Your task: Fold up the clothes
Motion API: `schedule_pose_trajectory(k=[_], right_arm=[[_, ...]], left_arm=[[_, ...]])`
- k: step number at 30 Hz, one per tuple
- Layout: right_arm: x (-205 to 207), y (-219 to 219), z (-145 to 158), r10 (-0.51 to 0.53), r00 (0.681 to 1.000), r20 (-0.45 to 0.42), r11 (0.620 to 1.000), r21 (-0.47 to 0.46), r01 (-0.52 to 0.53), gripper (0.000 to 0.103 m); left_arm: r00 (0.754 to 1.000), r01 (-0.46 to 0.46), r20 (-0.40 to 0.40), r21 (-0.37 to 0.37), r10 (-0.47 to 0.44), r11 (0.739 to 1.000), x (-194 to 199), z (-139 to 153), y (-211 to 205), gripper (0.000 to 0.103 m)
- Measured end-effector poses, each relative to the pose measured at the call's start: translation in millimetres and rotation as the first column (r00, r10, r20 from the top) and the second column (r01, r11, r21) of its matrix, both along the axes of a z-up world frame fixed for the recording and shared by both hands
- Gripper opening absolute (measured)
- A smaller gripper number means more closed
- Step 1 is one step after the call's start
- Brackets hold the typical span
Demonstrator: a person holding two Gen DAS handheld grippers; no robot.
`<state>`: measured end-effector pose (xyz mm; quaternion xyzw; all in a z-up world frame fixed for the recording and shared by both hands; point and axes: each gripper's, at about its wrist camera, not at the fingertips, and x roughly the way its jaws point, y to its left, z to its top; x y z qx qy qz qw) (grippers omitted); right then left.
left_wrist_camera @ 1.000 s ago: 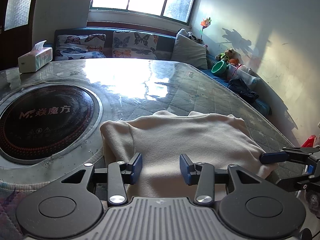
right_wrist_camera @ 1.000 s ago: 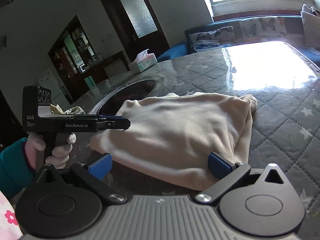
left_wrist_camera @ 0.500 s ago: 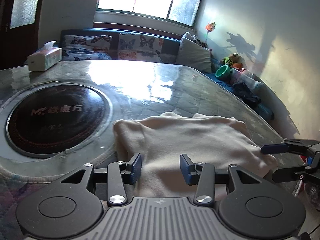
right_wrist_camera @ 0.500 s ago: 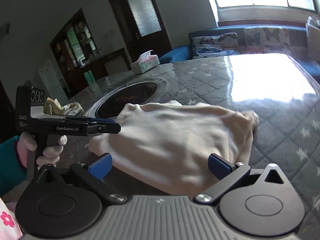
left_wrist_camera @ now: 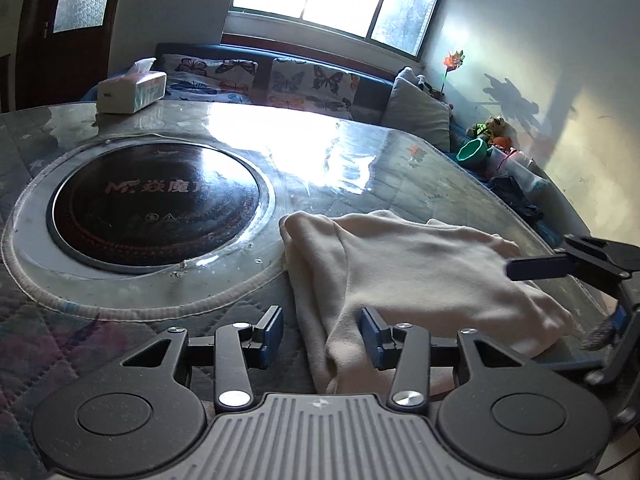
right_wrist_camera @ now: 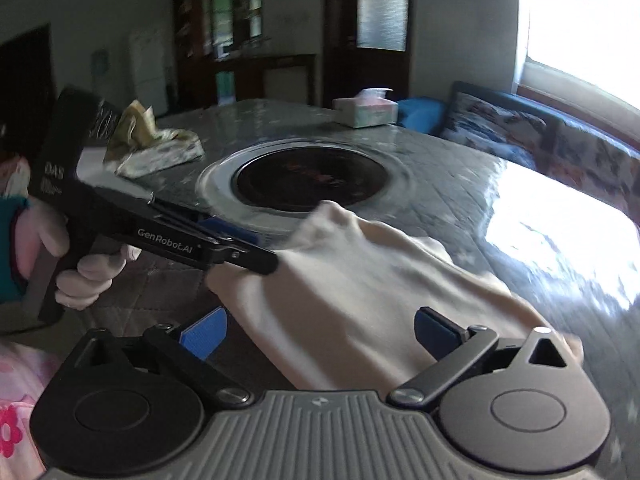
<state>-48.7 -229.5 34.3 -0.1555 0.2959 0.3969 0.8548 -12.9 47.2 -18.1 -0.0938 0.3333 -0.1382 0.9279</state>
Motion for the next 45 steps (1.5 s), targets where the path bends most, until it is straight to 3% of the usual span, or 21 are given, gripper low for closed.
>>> schedule_pose_trajectory(k=[5, 11, 12, 13, 17, 19, 20, 25, 29, 33, 40, 43, 45], right_arm=[[-8.1, 36.4, -2.4, 0.098, 0.994, 0.047, 0.992, -0.083, -0.094, 0.094], [-18.4, 77.7, -15.3, 0.198, 0.978, 0.062, 0.966, -0.184, -0.183, 0.076], [-19.4, 82.8, -17.8, 0.207, 0.977, 0.059, 0.961, -0.197, -0.192, 0.069], [-20.1, 87.1, -20.2, 0.213, 0.975, 0.056, 0.958, -0.210, -0.197, 0.064], [-25.5, 97.4, -26.4, 0.212, 0.974, 0.076, 0.951, -0.245, -0.188, 0.061], [-27.5, 98.7, -26.5, 0.198, 0.976, 0.088, 0.952, -0.253, -0.170, 0.046], [-27.6, 98.5, -26.3, 0.189, 0.978, 0.091, 0.953, -0.257, -0.160, 0.045], [-24.0, 88.8, -19.4, 0.141, 0.987, 0.074, 0.972, -0.201, -0.124, 0.021], [-14.8, 69.1, -4.9, 0.099, 0.995, 0.013, 0.991, -0.093, -0.097, 0.019], [-6.3, 48.4, 8.9, 0.072, 0.997, -0.031, 0.997, 0.003, -0.072, 0.019], [-4.4, 25.8, 22.7, 0.066, 0.997, -0.050, 0.994, 0.084, -0.062, 0.018], [-6.2, 20.4, 24.8, 0.074, 0.996, -0.051, 0.993, 0.100, -0.069, 0.018], [-7.2, 19.4, 23.8, 0.084, 0.995, -0.053, 0.992, 0.104, -0.078, 0.018]], left_arm=[[0.999, -0.048, 0.012, -0.043, 0.049, 0.998, -3.8, 10.6, 19.4, 0.045], [0.996, -0.093, -0.020, -0.070, 0.091, 0.993, 0.7, 15.9, 34.3, 0.046], [0.995, -0.096, -0.028, -0.072, 0.094, 0.993, 1.3, 15.9, 35.6, 0.048], [0.995, -0.098, -0.035, -0.075, 0.096, 0.992, 1.9, 15.9, 36.7, 0.049], [0.994, -0.102, -0.055, -0.109, 0.096, 0.989, 3.2, 15.9, 39.7, 0.057], [0.993, -0.102, -0.071, -0.135, 0.093, 0.986, 4.7, 15.6, 39.8, 0.059], [0.993, -0.101, -0.080, -0.150, 0.090, 0.983, 5.9, 15.4, 39.2, 0.059], [0.988, -0.116, -0.130, -0.223, 0.088, 0.968, 13.6, 14.2, 33.9, 0.066], [0.978, -0.155, -0.180, -0.284, 0.106, 0.946, 20.7, 13.0, 30.9, 0.073], [0.963, -0.198, -0.248, -0.369, 0.109, 0.908, 34.4, 10.6, 28.0, 0.074], [0.940, -0.241, -0.328, -0.447, 0.094, 0.862, 58.9, 0.9, 14.1, 0.072], [0.926, -0.263, -0.370, -0.483, 0.078, 0.835, 67.5, -9.8, 9.8, 0.064], [0.920, -0.276, -0.385, -0.503, 0.074, 0.819, 71.3, -15.9, 9.1, 0.052]])
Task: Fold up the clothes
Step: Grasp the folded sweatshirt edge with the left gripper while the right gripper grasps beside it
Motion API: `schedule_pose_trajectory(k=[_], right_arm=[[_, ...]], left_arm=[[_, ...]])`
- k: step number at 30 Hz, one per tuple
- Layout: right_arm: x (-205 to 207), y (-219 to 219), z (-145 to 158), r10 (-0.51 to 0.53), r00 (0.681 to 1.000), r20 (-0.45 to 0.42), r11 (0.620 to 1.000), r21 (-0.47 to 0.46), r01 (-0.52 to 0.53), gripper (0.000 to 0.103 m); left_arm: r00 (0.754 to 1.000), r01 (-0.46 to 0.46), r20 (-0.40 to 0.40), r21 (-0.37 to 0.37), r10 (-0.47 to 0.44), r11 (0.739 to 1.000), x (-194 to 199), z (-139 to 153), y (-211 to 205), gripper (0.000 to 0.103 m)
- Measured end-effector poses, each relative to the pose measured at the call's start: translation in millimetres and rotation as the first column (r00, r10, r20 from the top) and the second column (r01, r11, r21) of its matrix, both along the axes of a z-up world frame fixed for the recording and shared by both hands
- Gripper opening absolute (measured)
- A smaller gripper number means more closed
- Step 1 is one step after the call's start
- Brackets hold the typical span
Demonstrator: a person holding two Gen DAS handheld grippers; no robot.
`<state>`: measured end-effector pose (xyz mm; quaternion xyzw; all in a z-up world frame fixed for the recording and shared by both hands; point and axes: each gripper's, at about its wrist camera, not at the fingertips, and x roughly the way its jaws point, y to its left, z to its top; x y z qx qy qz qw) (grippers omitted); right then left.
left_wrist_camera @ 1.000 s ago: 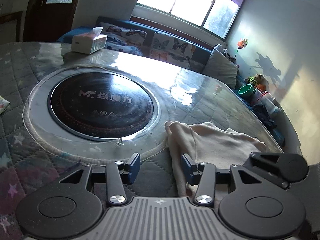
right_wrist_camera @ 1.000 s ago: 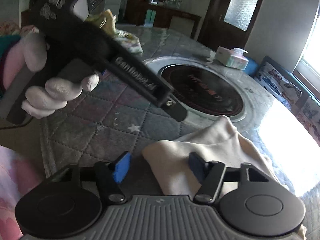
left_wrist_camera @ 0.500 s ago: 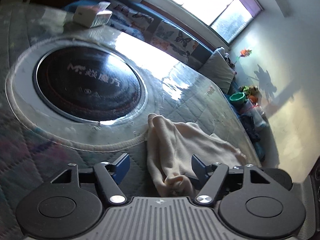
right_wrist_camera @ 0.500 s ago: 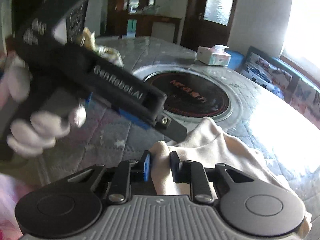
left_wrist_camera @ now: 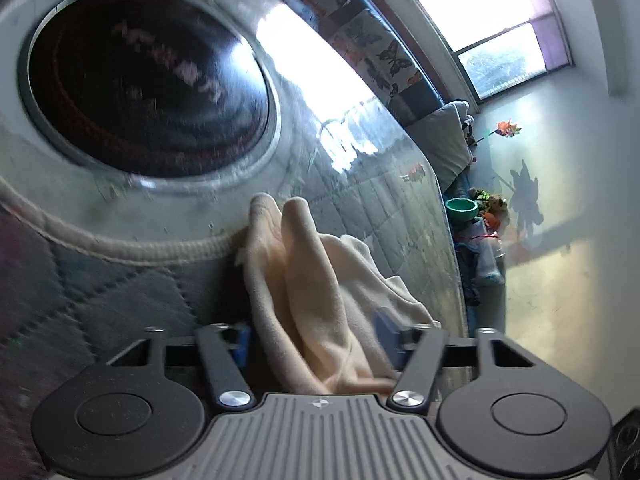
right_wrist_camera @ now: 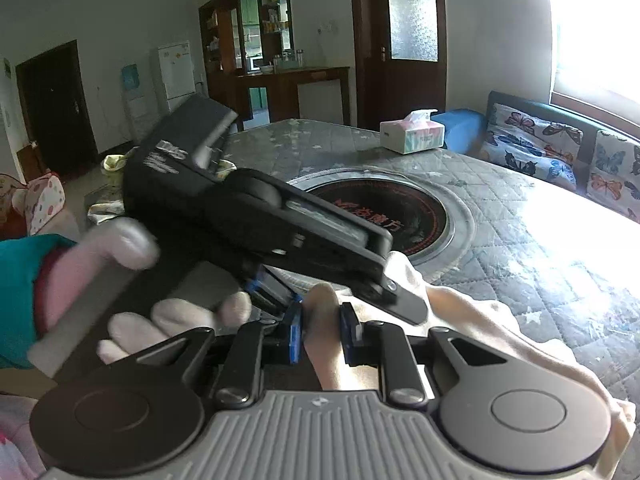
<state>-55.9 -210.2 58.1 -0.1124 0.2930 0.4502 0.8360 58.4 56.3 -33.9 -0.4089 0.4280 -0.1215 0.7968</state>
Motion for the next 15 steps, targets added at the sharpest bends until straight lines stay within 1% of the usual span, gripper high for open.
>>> schedule_pose_trajectory(k=[1, 3, 5, 6, 7, 8, 11, 12, 15], right_arm=[[-0.5, -0.3, -0.9, 0.005, 1.000, -0.001, 1.000, 0.001, -0.005, 0.018], [-1.0, -0.9, -3.1, 0.017, 1.000, -0.006, 1.000, 0.003, -0.017, 0.018], [-0.4, -2.7, -5.1, 0.021, 1.000, -0.010, 1.000, 0.007, -0.021, 0.019], [0.0, -3.6, -5.9, 0.021, 1.000, -0.010, 1.000, 0.010, -0.021, 0.021], [-0.5, -5.0, -6.6, 0.022, 1.000, -0.013, 1.000, 0.014, -0.022, 0.026], [-1.9, -6.9, -6.5, 0.023, 1.000, -0.016, 1.000, 0.020, -0.023, 0.029], [-4.4, -16.3, -3.7, 0.017, 1.000, -0.008, 0.999, 0.037, -0.017, 0.031], [-4.5, -21.3, -2.6, 0.006, 1.000, -0.005, 0.999, 0.041, -0.006, 0.033], [4.0, -40.2, -1.5, -0.063, 0.998, 0.000, 0.997, 0.055, 0.063, 0.034]], left_arm=[[1.000, -0.003, -0.002, 0.000, 0.003, 1.000, 1.4, -1.6, -0.4, 0.048], [1.000, -0.007, -0.018, 0.011, 0.007, 1.000, 4.4, -5.7, -0.8, 0.025], [1.000, -0.011, -0.025, 0.009, 0.012, 1.000, 5.9, -9.5, 0.9, 0.019], [1.000, -0.012, -0.024, 0.009, 0.013, 1.000, 6.2, -10.7, 1.6, 0.018], [1.000, -0.012, -0.021, 0.012, 0.013, 1.000, 5.9, -10.9, 1.6, 0.018], [1.000, -0.013, -0.018, 0.016, 0.013, 1.000, 5.5, -10.7, 1.5, 0.017], [1.000, -0.017, -0.018, 0.020, 0.017, 1.000, 4.8, -9.6, 0.8, 0.017], [1.000, -0.018, -0.019, 0.021, 0.018, 1.000, 4.5, -9.2, 0.5, 0.017], [1.000, -0.020, -0.015, 0.026, 0.020, 0.999, 3.1, -8.7, -1.1, 0.017]])
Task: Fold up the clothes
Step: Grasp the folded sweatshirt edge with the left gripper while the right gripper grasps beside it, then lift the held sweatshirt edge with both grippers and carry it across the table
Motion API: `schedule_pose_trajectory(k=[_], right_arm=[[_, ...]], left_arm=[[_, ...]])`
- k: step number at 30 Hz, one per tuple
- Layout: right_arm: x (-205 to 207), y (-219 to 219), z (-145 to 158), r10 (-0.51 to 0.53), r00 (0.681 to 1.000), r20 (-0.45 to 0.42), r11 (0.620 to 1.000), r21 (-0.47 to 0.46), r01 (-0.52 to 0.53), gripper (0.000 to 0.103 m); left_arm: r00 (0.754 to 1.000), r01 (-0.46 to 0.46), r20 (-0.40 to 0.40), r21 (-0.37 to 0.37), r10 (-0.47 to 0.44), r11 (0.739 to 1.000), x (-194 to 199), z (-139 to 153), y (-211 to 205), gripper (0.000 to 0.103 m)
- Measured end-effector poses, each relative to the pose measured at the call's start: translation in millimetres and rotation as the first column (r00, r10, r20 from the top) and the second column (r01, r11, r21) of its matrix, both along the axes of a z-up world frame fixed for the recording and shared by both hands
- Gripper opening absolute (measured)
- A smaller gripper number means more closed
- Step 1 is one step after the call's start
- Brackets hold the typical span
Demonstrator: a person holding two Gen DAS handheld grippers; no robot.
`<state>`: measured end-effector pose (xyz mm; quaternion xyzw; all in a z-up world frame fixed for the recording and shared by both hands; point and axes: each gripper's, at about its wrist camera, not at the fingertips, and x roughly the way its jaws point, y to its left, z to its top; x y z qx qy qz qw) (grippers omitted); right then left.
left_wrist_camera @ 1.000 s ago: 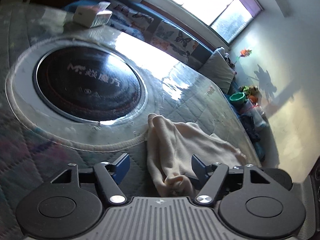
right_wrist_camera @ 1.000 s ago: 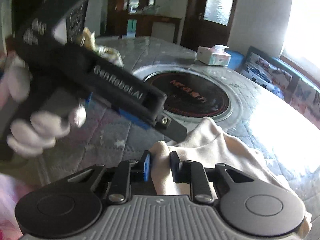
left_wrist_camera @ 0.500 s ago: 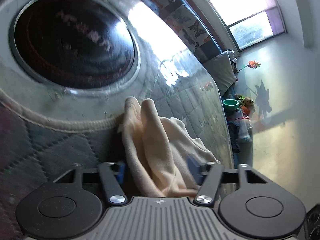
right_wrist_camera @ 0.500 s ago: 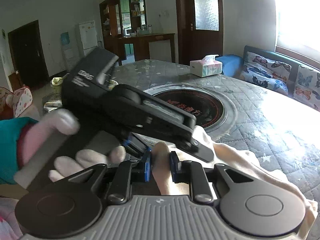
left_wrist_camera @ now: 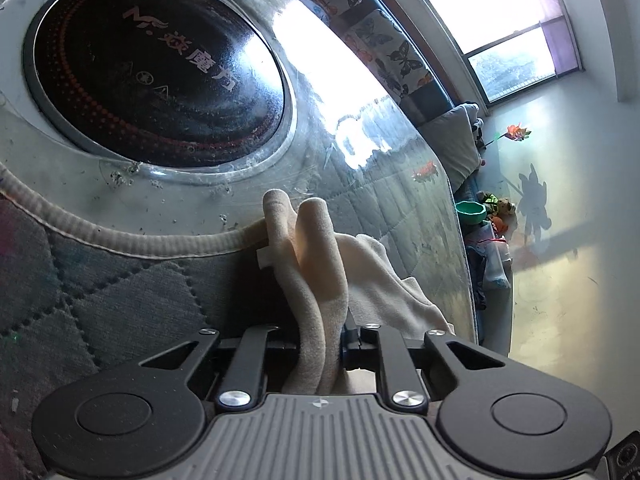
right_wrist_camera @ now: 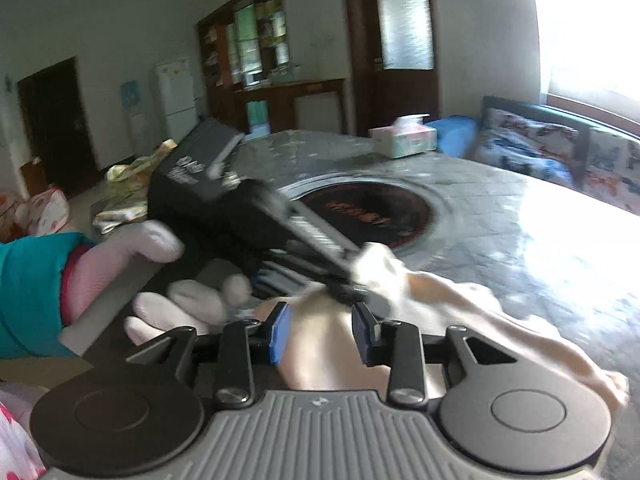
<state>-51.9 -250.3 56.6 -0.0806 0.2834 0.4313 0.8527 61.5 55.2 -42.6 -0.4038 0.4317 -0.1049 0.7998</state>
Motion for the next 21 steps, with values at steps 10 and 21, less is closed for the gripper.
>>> schedule_pose_trajectory(k=[10, 21], right_arm=[[43.3, -101.7, -21.2, -0.413, 0.909, -0.049, 0.911, 0.002, 0.413, 0.034], [79.8, -150.0, -57.9, -0.525, 0.828, -0.196, 0.838, 0.052, 0.543, 0.043]], left_arm=[[1.000, -0.003, 0.003, 0.030, 0.003, 1.000, 0.9, 2.2, -7.0, 0.017], [1.000, -0.010, 0.002, 0.071, 0.010, 0.997, 1.0, 5.6, -11.7, 0.019]])
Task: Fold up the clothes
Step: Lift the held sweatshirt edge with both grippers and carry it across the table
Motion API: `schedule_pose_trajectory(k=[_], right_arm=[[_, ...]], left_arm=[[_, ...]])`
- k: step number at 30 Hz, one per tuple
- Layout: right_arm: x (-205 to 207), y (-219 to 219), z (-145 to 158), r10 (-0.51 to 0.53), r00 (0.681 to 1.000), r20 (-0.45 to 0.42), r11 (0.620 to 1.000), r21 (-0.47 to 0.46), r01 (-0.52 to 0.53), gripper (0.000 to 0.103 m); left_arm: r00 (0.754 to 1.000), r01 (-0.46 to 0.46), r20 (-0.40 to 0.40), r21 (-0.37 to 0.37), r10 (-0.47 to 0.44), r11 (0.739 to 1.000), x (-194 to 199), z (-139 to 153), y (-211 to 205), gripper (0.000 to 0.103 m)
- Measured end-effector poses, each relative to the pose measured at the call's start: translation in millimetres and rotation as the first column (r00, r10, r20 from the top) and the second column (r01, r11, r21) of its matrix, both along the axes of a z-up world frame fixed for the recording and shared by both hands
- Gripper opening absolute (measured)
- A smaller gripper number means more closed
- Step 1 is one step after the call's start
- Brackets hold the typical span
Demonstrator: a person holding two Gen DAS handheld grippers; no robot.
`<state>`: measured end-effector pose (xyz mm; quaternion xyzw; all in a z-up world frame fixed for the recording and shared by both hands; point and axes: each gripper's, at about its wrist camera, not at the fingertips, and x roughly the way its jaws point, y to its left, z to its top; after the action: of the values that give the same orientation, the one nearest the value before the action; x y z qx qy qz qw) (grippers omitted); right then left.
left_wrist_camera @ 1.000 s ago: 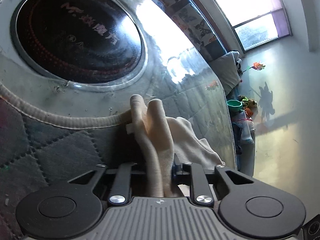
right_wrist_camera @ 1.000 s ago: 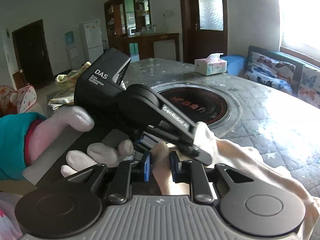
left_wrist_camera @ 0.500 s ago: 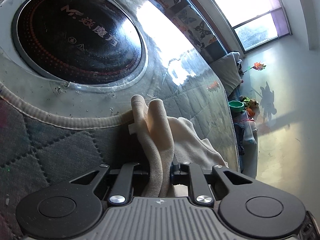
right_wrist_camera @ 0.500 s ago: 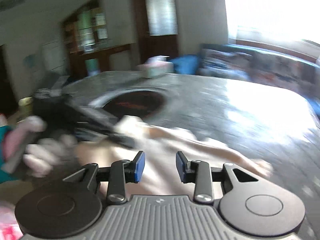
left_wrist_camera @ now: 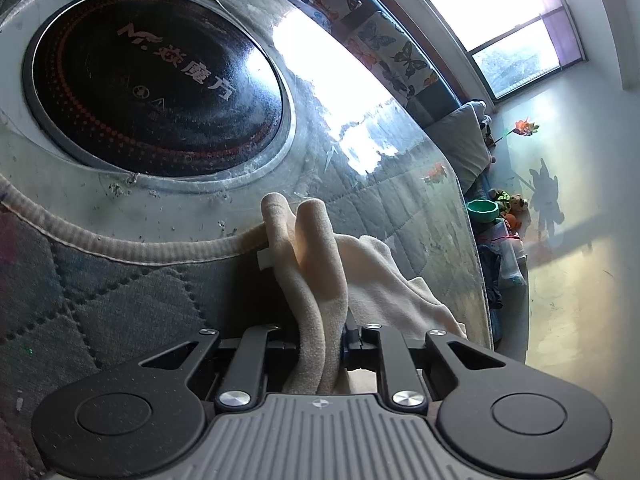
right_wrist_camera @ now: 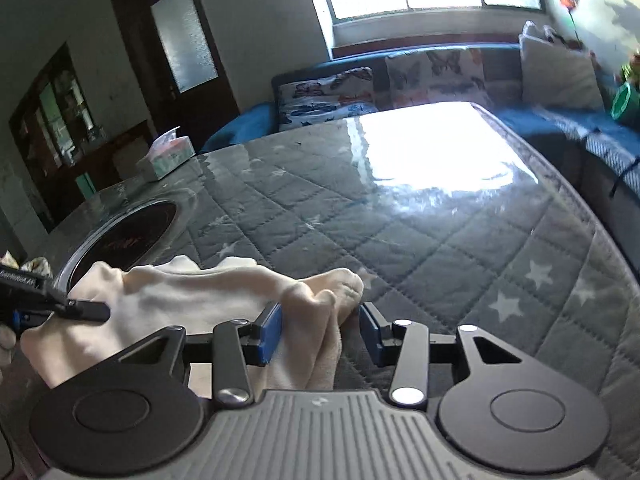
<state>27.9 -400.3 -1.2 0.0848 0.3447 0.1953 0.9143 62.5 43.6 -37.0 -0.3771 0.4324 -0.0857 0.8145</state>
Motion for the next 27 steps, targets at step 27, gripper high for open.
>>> schedule_pose_trajectory(k=[27], right_arm=[[-38.7, -44.5, 49.7, -0.111, 0.981, 0.157, 0.991, 0.095, 0.097, 0.010]], left_arm=[[0.980, 0.153, 0.103, 0.150, -0.169, 0.977, 30.5, 45.9, -72.0, 0.016]])
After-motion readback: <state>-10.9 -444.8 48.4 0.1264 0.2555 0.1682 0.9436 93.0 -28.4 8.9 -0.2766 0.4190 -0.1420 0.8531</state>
